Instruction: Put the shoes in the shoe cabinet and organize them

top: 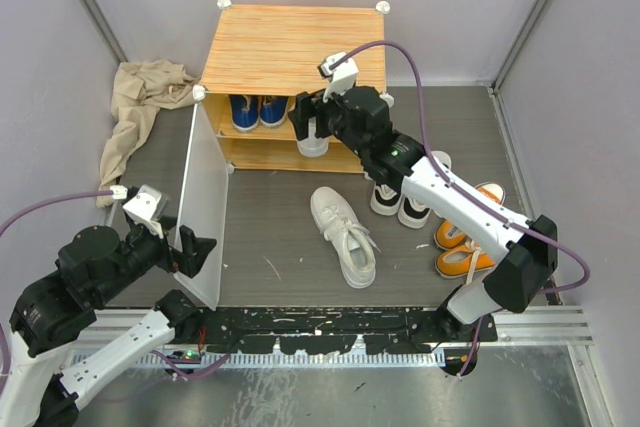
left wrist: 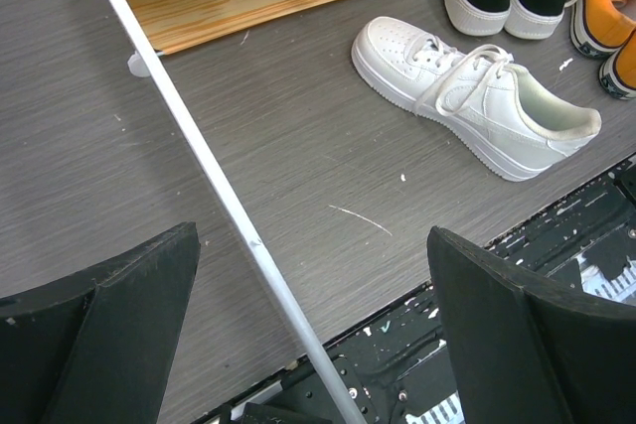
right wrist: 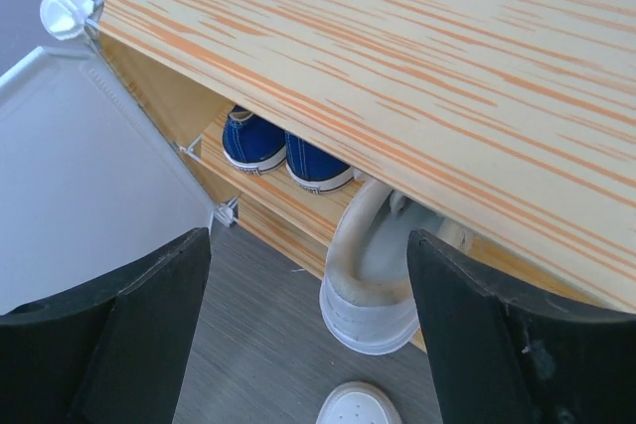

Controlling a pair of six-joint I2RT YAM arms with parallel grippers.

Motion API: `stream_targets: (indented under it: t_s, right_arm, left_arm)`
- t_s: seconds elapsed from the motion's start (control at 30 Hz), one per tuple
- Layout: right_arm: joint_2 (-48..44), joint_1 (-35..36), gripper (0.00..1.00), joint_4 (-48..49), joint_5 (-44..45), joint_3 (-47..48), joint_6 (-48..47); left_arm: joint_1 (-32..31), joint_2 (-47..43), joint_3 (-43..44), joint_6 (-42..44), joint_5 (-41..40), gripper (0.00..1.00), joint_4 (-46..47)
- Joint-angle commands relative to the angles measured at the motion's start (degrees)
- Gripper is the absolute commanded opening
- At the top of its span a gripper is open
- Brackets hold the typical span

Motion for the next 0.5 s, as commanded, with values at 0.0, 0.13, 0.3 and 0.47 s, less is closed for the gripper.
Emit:
stream_targets:
  t_s: [0.0,0.13,0.3,0.47]
  right_arm:
    - [-0.11,0.19,0.85,-0.69,0.41,-0.07,2.31]
    - [0.81,0.14,0.86,-1.63,1.59,-1.68,3.56]
    - [2.72,0.17,0.87,0.90,2.65,-2.94,4.36]
    - [4.65,0.17,0.87,1.23,7.69,-3.03,5.29]
  left_arm:
    - [0.07,0.26,0.08,0.36,0.61,0.98,2.47]
    - [0.06,-0.15,-0.16,0.39,0.22,0.98,2.27]
    - [0.06,-0.39,-0.19,0.33,0.35,0.98,2.03]
    - [0.03,-1.08,-0.53,0.51,-0.24,0.98,1.78]
